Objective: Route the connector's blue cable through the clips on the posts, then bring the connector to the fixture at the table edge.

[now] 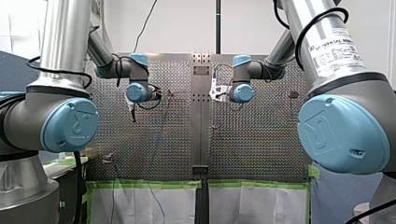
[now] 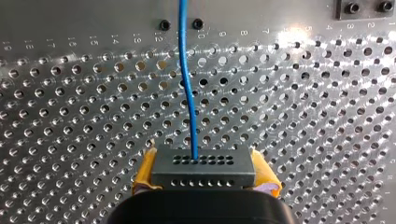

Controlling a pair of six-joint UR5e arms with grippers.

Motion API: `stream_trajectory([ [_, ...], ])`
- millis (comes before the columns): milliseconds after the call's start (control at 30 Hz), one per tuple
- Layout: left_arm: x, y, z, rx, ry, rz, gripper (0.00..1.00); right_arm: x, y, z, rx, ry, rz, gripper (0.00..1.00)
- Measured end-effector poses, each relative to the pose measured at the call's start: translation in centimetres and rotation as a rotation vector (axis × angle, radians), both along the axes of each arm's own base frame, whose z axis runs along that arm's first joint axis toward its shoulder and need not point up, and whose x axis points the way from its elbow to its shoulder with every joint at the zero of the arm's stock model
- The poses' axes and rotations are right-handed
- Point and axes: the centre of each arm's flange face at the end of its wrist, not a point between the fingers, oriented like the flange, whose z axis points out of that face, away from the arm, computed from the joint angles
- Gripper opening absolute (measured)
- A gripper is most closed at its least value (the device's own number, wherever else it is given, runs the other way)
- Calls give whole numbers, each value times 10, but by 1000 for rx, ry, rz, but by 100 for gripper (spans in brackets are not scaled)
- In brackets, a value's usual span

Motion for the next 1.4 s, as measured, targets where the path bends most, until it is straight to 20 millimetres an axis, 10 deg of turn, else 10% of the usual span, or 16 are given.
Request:
stream_trajectory([
  [467, -27, -11, -1, 27, -33, -24, 100, 2, 3, -1, 7, 5, 9, 0],
  [1400, -15, -15, -9, 89, 29, 17, 100, 2, 3, -1, 13, 9, 9, 0],
])
